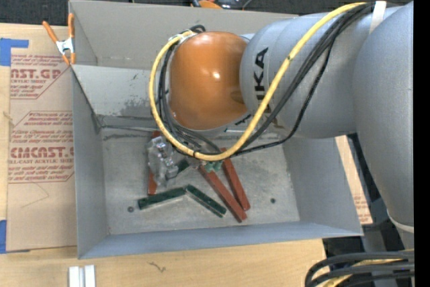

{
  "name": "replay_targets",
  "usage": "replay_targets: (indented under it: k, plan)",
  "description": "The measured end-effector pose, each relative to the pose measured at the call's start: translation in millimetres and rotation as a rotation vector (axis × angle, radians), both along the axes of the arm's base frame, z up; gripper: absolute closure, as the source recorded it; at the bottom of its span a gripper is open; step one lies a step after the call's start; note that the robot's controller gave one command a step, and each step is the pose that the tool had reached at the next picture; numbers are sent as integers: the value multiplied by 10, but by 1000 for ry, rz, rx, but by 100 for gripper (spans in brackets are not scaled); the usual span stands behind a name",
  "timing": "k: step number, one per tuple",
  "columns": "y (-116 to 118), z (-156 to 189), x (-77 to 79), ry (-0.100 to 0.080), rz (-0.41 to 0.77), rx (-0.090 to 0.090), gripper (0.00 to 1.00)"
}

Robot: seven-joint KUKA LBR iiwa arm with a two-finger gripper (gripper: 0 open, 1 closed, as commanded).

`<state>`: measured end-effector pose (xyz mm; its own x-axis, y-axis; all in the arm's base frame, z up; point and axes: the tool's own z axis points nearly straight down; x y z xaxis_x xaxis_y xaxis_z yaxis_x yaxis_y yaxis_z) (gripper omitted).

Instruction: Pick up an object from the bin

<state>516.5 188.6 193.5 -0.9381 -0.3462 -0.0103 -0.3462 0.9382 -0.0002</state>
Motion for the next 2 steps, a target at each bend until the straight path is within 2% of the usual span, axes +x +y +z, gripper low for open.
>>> replay_targets:
  k: [1, 2]
  plan:
    - [3, -341, -292, 11, 78, -4, 100]
    - [80, 254, -169, 1, 95, -1, 100]
